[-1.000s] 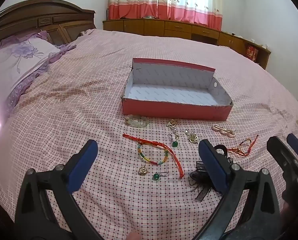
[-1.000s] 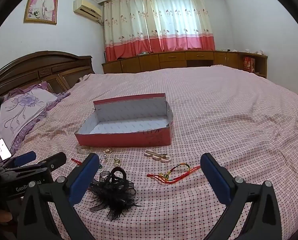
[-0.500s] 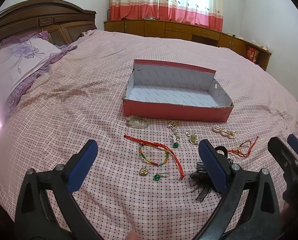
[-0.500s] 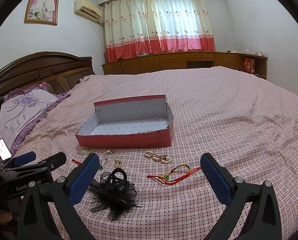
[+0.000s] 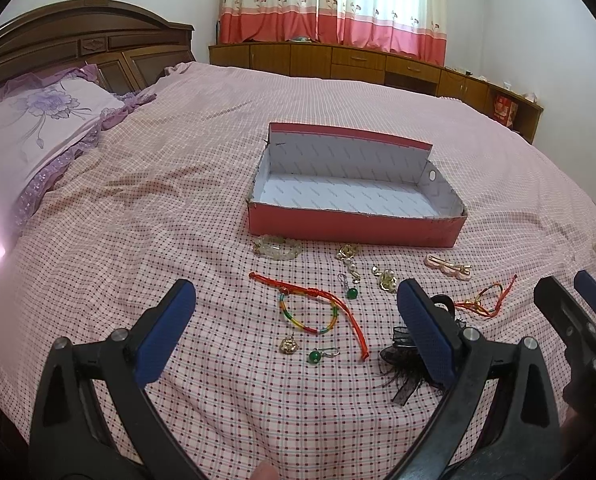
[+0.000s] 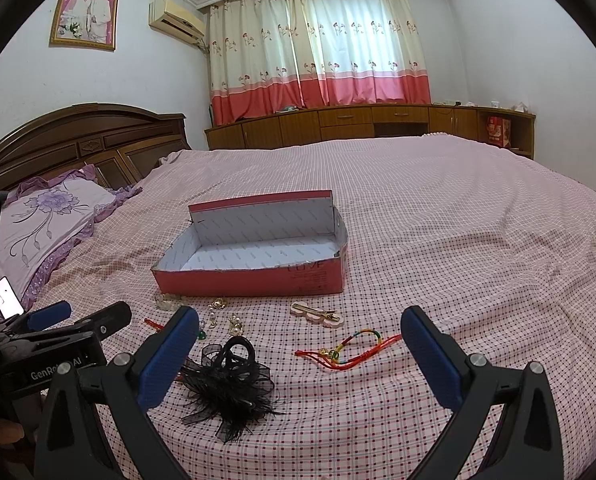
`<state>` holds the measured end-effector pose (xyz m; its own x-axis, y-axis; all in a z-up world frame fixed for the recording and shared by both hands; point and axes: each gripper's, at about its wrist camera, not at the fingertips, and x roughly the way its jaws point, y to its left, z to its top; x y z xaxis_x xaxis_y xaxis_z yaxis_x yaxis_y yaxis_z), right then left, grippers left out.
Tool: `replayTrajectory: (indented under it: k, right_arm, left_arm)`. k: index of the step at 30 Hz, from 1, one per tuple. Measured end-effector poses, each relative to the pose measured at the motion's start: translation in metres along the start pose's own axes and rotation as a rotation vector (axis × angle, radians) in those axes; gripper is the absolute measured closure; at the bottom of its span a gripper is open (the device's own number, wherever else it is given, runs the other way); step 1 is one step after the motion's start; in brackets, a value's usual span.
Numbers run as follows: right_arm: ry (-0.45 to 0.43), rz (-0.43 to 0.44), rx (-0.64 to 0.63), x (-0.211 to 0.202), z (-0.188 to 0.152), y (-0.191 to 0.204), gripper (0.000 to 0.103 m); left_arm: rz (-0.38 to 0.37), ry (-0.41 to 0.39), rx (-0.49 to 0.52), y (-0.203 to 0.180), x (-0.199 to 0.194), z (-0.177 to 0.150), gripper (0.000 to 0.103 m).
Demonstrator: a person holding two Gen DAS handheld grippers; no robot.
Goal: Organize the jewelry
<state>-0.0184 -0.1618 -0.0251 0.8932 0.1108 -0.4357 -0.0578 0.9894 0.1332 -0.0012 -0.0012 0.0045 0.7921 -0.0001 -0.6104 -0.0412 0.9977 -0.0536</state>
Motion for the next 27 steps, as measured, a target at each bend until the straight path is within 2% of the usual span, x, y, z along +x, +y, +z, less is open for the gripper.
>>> replayTrajectory:
  k: [27]
  right_arm:
    - [0.001,0.000,0.000,0.0016,-0.0004,0.0007,0.000]
  left_arm:
    - [0.000,-0.004,0.000,0.0018,-0.0018,0.0040,0.009]
